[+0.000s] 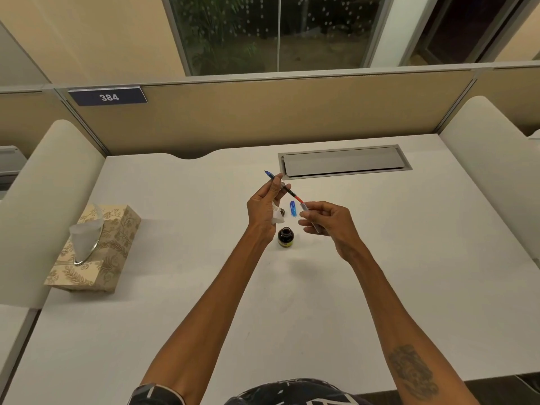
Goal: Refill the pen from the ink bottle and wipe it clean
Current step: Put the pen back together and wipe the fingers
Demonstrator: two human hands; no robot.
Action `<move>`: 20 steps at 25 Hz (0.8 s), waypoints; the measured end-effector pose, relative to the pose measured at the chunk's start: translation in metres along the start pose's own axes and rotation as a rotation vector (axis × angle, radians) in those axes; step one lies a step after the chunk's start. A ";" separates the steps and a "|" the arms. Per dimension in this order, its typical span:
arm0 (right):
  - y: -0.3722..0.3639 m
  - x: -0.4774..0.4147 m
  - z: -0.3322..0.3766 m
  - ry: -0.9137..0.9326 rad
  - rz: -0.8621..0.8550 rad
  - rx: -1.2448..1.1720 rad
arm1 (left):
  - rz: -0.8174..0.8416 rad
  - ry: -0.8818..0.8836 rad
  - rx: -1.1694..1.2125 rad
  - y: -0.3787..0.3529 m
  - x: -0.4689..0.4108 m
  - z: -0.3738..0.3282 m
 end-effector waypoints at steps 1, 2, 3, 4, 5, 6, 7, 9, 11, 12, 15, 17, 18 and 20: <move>0.001 -0.001 0.000 0.002 -0.014 0.022 | 0.000 0.001 -0.007 0.000 0.000 0.001; 0.002 -0.001 0.000 0.007 -0.020 0.045 | 0.003 0.001 -0.014 0.000 0.001 0.001; 0.002 -0.002 0.001 0.015 -0.027 0.064 | 0.004 0.000 -0.022 0.000 0.001 0.002; 0.002 -0.002 0.001 0.020 -0.031 0.073 | 0.005 -0.001 -0.032 -0.001 0.001 0.002; 0.003 -0.002 0.001 0.023 -0.038 0.077 | 0.007 -0.001 -0.041 -0.001 0.002 0.002; 0.003 -0.002 0.001 0.029 -0.039 0.078 | 0.014 0.001 -0.048 -0.001 0.003 0.002; 0.003 -0.001 0.002 0.037 -0.037 0.078 | 0.025 0.004 -0.062 -0.002 0.003 0.003; 0.002 -0.001 0.004 0.068 -0.029 0.075 | 0.046 0.011 -0.138 -0.004 0.006 0.006; -0.001 -0.001 0.007 0.115 -0.033 0.066 | 0.047 0.021 -0.220 -0.006 0.008 0.010; -0.002 -0.001 0.008 0.135 -0.036 0.054 | 0.041 0.027 -0.245 -0.007 0.009 0.012; -0.006 -0.003 0.011 0.170 -0.010 0.010 | 0.041 0.042 -0.283 -0.011 0.011 0.014; -0.008 -0.002 0.012 0.169 0.000 -0.042 | 0.047 0.049 -0.302 -0.014 0.012 0.013; -0.007 -0.002 0.013 0.166 -0.014 -0.062 | 0.054 0.053 -0.307 -0.015 0.013 0.012; -0.003 -0.003 0.013 0.165 -0.059 -0.068 | 0.072 0.060 -0.313 -0.017 0.015 0.010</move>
Point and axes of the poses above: each hand's wrist, its own x-axis away from the middle knuckle, its own y-axis out of the back of the hand, z = x × y, the point moved 5 cm from there along -x, towards the middle knuckle, and after that the axes turned 15 degrees about -x, right-handed, at the moved point
